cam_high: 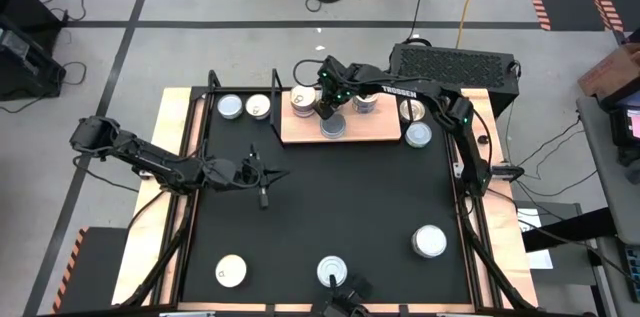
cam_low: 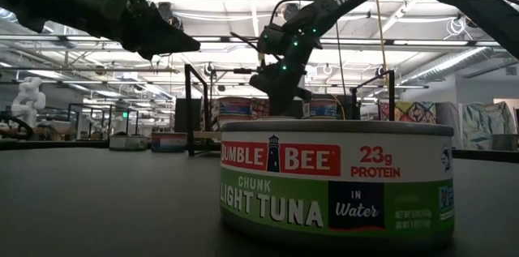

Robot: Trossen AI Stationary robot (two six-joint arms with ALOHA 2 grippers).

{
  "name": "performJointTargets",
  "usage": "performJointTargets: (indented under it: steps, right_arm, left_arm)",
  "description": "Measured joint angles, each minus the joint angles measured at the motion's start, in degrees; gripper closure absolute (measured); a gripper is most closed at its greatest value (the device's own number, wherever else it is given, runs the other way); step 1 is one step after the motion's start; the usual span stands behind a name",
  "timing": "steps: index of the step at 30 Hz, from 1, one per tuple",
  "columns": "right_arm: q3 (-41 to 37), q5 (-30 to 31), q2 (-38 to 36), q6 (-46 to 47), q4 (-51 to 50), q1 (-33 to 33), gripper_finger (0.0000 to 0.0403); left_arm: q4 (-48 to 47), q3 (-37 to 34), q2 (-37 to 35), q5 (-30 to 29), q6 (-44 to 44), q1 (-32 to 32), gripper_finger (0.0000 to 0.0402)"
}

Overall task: Stack canned seafood by type on shelf
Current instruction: Adjust the tuna cans on the shelf

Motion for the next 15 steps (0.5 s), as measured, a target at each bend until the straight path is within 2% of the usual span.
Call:
performJointTargets:
  steps: [9, 15]
  right_arm:
    - [-0.02, 0.1, -0.11, -0.37, 0.12, 0.0, 0.0403]
    - [-0.22, 2.22, -3.93, -0.16, -0.69, 0.42, 0.0403]
  left_arm:
    - [0.0, 0.0, 0.0, 0.0, 0.0, 0.0, 0.0399]
    - [0.01, 0.02, 0.0, 0.0, 0.02, 0.0, 0.0399]
